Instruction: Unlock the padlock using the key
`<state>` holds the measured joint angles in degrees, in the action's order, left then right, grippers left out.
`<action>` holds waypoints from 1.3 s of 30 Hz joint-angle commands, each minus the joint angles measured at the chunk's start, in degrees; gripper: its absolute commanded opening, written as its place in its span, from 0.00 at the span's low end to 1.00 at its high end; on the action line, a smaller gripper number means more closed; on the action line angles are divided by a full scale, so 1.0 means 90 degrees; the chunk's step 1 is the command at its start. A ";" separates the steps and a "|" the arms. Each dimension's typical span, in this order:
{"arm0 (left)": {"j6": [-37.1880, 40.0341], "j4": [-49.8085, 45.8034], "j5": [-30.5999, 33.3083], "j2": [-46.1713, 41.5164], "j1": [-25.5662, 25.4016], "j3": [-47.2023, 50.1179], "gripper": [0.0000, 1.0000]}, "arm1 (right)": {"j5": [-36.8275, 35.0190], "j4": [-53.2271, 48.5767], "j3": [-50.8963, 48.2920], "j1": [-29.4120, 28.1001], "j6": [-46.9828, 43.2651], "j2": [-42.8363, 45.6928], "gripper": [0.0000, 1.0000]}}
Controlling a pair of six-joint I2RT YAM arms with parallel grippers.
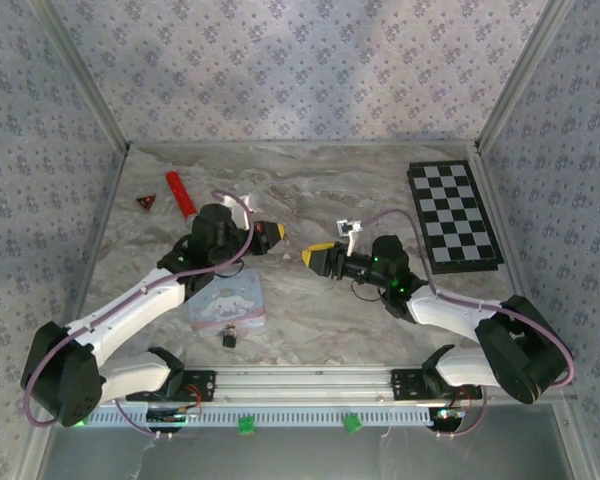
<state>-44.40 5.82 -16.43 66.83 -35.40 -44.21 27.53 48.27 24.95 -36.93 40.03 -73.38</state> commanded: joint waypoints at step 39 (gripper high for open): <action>-0.2729 0.2030 -0.0334 0.0348 -0.0305 0.0217 0.00 | 0.0447 0.2214 0.0822 0.0026 0.2523 -0.1175 0.61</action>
<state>-68.49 21.80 -19.05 70.54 -37.67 -42.15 29.91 66.46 30.94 -36.82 61.84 -83.37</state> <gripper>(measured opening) 0.063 0.627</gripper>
